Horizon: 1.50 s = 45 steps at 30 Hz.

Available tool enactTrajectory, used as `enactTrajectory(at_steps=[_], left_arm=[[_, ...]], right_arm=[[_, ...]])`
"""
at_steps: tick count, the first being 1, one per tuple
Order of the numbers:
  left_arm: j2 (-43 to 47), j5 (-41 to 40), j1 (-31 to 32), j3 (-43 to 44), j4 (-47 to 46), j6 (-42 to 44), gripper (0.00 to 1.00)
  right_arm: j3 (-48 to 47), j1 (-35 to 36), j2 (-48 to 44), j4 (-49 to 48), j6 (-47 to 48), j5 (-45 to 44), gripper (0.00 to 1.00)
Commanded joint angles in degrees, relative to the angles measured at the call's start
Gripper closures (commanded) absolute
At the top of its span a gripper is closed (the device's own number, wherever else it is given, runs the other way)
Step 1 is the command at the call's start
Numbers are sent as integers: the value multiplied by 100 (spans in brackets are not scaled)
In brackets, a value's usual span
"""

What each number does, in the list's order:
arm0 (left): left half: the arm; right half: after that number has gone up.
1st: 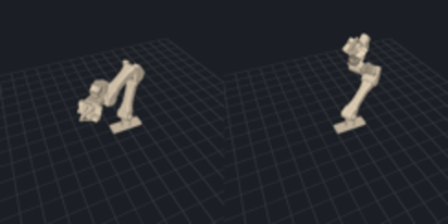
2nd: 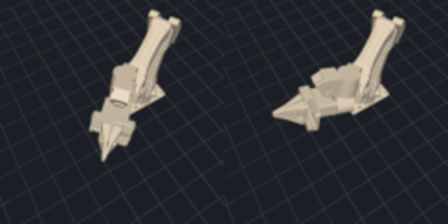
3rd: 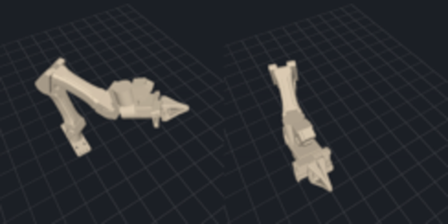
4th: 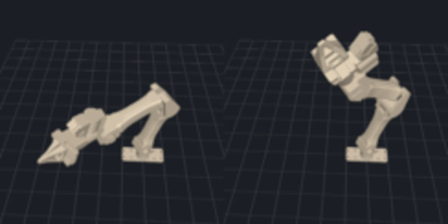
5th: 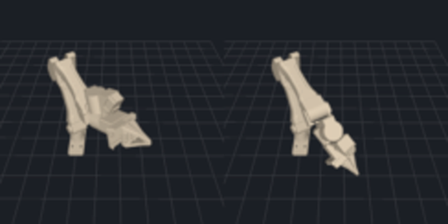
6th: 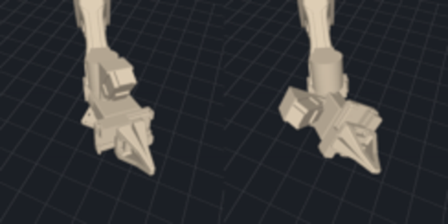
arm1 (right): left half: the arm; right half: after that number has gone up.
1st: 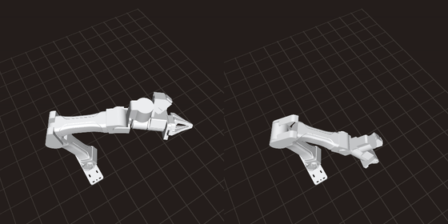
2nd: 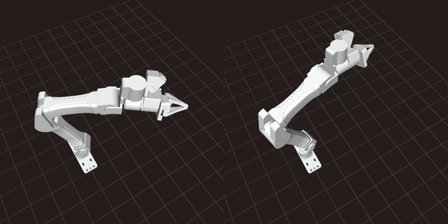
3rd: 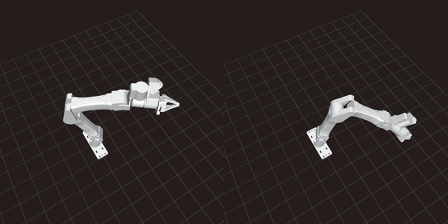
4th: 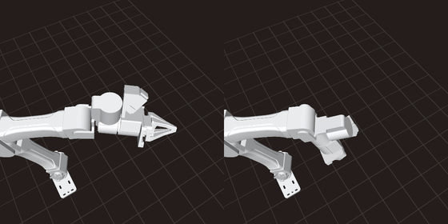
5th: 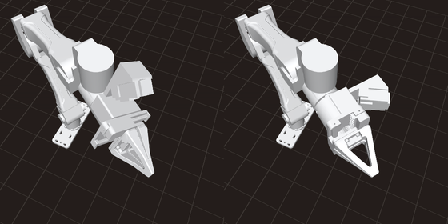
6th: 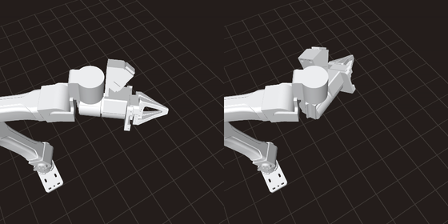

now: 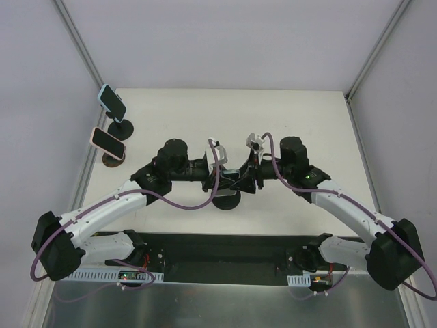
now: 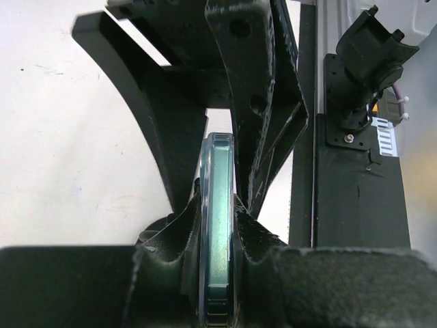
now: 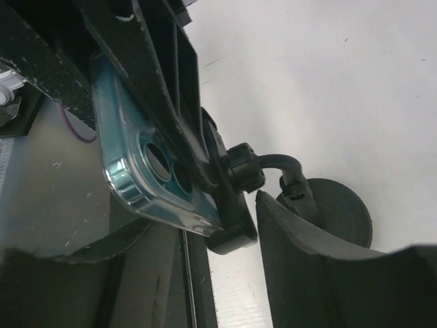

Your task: Place the phone on the phone stand

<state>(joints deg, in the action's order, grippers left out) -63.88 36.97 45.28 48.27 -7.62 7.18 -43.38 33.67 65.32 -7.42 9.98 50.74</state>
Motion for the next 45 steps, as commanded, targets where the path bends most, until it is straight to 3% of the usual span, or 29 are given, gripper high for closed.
enactTrajectory(at_steps=[1,3,5,6,7,9,11,17,18,20,24,29,34,39,45], left_arm=[[77,-83,60,-141,-581,-234,100],[252,-541,60,-344,-1153,-436,100],[375,-987,60,-555,-1338,-515,100],[524,-1121,60,-599,-1356,-516,100],[621,-1287,69,-678,-1330,-516,100],[971,-1884,60,-731,-1051,-516,100],[1253,-2306,60,-758,-778,-525,100],[2229,-5249,43,-389,900,-612,100],[2239,-5836,-27,-171,1120,-595,100],[2213,-6061,-560,94,1946,-709,100],[2800,-5412,-2055,34,2142,-1113,100],[3635,-5332,-3225,-563,1354,-482,100],[3638,-4464,-4488,-1162,779,-7,100],[3066,-2043,-6291,-1162,560,-348,100],[2521,-1255,-6724,-785,673,318,100]], right_arm=[[-31,122,112,-497,-22,305,52],[13,140,130,-497,-153,279,46],[92,192,-18,-497,-207,-220,31],[153,210,-115,-515,-233,-449,17],[345,219,-342,-576,-381,-973,9],[679,210,-615,-1119,-566,-1293,0],[1119,210,-1002,-1541,-760,-1768,4],[1682,219,-1680,-1710,-971,-2586,4],[1718,219,-1706,-1710,-980,-2630,4],[1762,201,-1637,-1701,-945,-2508,4],[1797,201,-1566,-1727,-980,-2201,4],[1911,210,-1750,-1850,-1156,-2051,4],[2078,280,-2058,-1948,-1306,-1980,4],[2219,517,-2462,-1825,-1165,-2182,4],[2202,1087,-2594,-1710,-1033,-2428,4]])
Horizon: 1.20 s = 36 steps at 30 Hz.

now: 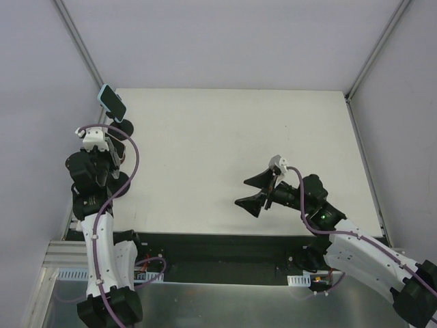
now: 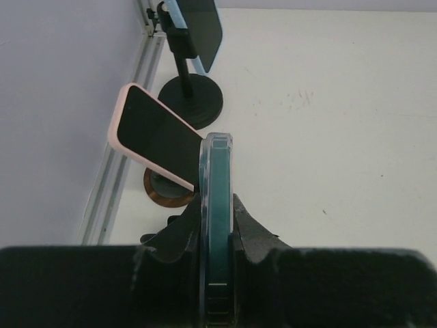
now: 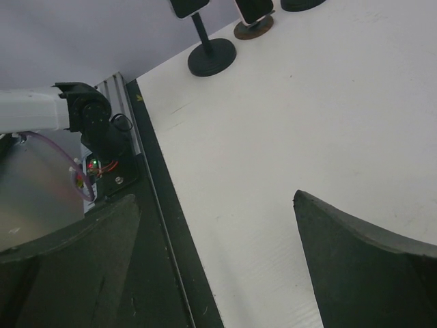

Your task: Place the phone on the phone stand

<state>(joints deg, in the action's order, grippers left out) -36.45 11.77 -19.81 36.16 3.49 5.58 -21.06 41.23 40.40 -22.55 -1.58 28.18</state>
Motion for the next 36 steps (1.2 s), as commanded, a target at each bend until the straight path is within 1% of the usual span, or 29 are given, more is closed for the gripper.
enactTrajectory(at_steps=[1,3,6,12,14,16,20,27,36], left_arm=[[-275,1432,-286,462,-410,574,100],[-389,1599,-461,497,-375,654,100],[-442,1478,-523,409,-375,812,100],[-565,1206,-532,383,-243,1207,100],[-697,1056,-524,400,-261,1217,100],[-758,1073,-515,409,-261,1226,100],[-732,933,-515,392,-331,1296,100],[-1128,1170,-515,726,-24,1471,100],[-1171,599,-523,936,389,1744,100]], right_arm=[[-39,394,-111,-180,271,-199,4],[-56,569,-138,-137,360,-304,4],[-56,684,-225,-40,474,-471,4],[-47,728,-314,22,536,-595,4],[-65,728,-323,57,545,-621,4],[-82,711,-323,136,563,-648,4],[-100,693,-314,163,563,-630,4],[-127,667,-287,215,563,-621,4],[-100,658,-366,233,580,-691,4]])
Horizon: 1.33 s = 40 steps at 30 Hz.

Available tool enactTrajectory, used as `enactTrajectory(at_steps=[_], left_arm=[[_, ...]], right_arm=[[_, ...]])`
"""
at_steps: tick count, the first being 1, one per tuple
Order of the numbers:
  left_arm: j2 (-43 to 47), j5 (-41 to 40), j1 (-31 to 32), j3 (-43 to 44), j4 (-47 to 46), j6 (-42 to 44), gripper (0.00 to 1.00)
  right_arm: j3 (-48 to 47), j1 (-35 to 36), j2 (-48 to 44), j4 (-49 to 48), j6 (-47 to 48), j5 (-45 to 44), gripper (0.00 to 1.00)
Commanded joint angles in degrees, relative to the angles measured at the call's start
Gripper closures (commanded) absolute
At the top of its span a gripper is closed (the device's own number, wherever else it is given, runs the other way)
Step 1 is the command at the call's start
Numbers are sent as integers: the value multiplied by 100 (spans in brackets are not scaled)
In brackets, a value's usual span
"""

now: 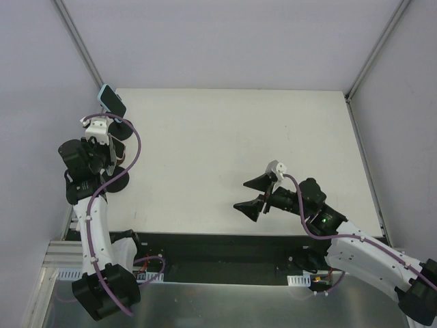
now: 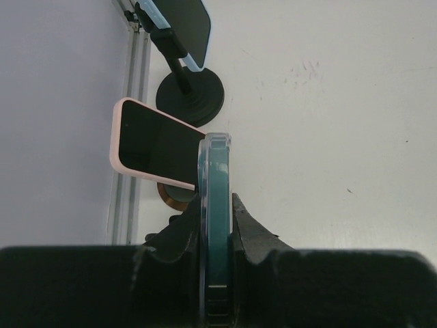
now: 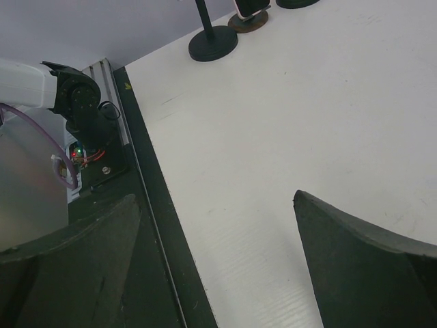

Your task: Place the phone on the phone stand

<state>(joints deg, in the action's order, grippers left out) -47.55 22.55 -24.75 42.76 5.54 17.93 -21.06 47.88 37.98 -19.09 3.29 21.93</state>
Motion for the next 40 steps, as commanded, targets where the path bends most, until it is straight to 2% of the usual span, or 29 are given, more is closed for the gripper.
enactTrajectory(at_steps=[1,5,7,8,11,14,15,16,17,22,23,24,25,26,27,28,30,31,32,34,35,37,38,40], left_arm=[[-105,-505,-30,285,210,509,100],[-193,-646,-21,268,263,474,98],[-132,-821,-30,241,220,378,89],[-106,-865,-12,172,193,334,78],[26,-936,-21,22,62,193,52],[123,-910,-30,13,61,27,44],[132,-901,-21,21,61,-78,32],[167,-866,-29,74,52,-140,5],[184,-857,-30,109,52,-202,1],[369,-734,-30,757,44,-1185,1],[378,-647,-30,934,52,-1448,3],[361,-498,-30,1118,61,-1781,8],[291,-262,-21,1512,122,-1950,16],[238,123,-12,1724,175,-2039,16],[124,919,-3,1953,228,-2144,14],[88,1327,101,2373,298,-2206,12],[70,1769,390,2675,290,-2303,8],[62,1727,871,2885,290,-2321,7],[62,1657,1215,2956,290,-2329,13],[-113,1647,1857,3114,281,-2356,20],[-219,1735,2626,3176,316,-2347,21],[-474,1771,3403,3352,334,-2338,21],[-535,1693,4120,3379,368,-2225,20],[-545,1456,4836,3397,369,-2084,16]], right_arm=[[-100,-7,-133,-104,102,-66,4],[-118,11,-159,-60,119,-110,4],[-118,37,-176,-42,137,-145,4],[-109,55,-185,-59,146,-154,4],[-100,73,-212,-60,154,-181,4],[-100,81,-185,-51,154,-181,4],[-109,81,-185,-51,154,-181,4],[-118,81,-168,-51,154,-181,4],[-118,73,-150,-33,154,-189,4],[-441,-68,87,369,76,-443,4],[-582,-181,174,867,49,-592,4],[-723,-226,219,1211,-3,-1116,4],[-898,-252,219,1511,-169,-1426,4],[-961,-331,141,1879,-249,-1725,4],[-996,-384,62,2144,-293,-1762,4],[-1031,-419,-61,2277,-311,-1789,4],[-1172,-455,-500,2813,-478,-2078,4],[-1225,-446,-676,3015,-478,-2157,4],[-1399,-455,-991,3443,-444,-2602,4],[-1619,-455,-1309,3911,-364,-2921,4],[-1899,-455,-1624,4357,-373,-3471,4],[-2182,-455,-1994,4651,-103,-3836,4],[-2366,-455,-2013,4982,39,-4133,4],[-3243,-455,-1743,5431,102,-4652,4]])
